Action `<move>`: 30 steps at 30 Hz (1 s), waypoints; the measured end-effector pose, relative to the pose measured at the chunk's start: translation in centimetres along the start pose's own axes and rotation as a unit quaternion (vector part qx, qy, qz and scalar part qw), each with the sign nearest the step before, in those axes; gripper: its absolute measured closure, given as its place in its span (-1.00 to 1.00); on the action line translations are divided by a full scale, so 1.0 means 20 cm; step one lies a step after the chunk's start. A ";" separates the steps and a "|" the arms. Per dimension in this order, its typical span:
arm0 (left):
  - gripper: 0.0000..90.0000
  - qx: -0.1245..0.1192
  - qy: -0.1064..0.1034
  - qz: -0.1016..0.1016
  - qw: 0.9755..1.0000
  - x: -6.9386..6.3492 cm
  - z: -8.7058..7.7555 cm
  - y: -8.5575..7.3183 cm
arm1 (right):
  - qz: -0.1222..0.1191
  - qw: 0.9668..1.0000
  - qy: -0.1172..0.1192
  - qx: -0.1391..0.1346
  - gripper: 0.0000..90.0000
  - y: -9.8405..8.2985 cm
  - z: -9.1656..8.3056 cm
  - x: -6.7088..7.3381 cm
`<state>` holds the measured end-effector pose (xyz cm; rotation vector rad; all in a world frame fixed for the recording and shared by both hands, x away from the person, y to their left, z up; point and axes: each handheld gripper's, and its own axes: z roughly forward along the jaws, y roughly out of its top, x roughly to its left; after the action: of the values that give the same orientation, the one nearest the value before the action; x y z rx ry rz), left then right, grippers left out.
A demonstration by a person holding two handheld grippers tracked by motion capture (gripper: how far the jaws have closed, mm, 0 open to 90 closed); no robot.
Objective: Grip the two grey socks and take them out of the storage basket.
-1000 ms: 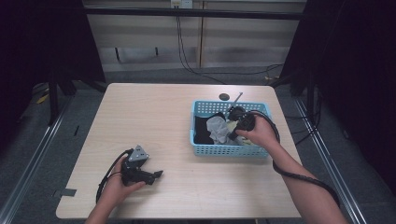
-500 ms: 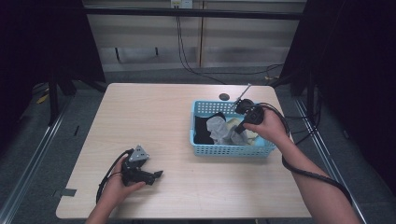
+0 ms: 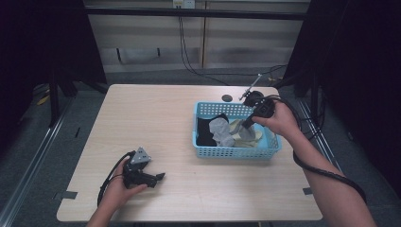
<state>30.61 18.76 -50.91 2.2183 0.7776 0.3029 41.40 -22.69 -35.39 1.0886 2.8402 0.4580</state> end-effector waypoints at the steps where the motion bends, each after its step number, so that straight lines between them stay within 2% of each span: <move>1: -0.72 0.000 0.000 0.000 1.000 0.00 0.00 0.00 | 0.000 1.000 0.000 0.000 0.87 0.00 0.00 0.00; 6: -0.72 0.000 0.000 0.000 1.000 0.00 0.00 0.00 | -0.009 1.000 -0.001 -0.010 0.87 0.00 -0.06 0.02; 16: -0.72 0.000 0.002 0.001 1.000 0.00 0.00 0.00 | -0.039 0.999 0.006 -0.017 0.87 0.01 -0.13 0.13; 22: -0.72 0.000 0.001 0.002 1.000 0.00 0.00 0.00 | -0.065 0.997 0.013 -0.024 0.87 0.04 -0.16 0.21; 23: -0.72 0.000 0.002 0.002 1.000 0.00 0.00 0.00 | -0.073 0.997 0.016 -0.029 0.87 0.04 -0.17 0.25; 28: -0.72 0.000 0.002 0.002 1.000 0.00 0.00 0.00 | -0.097 0.994 0.023 -0.034 0.87 0.06 -0.19 0.32; 29: -0.72 0.000 0.002 0.002 1.000 0.00 0.00 0.00 | -0.106 0.994 0.025 -0.030 0.87 0.07 -0.19 0.36; 30: -0.72 0.000 0.002 0.002 1.000 0.00 0.00 0.00 | -0.111 0.993 0.026 -0.029 0.87 0.07 -0.19 0.37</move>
<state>30.62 18.78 -50.89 2.2205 0.7763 0.3083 36.15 -17.71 -31.06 0.7495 2.9264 0.5527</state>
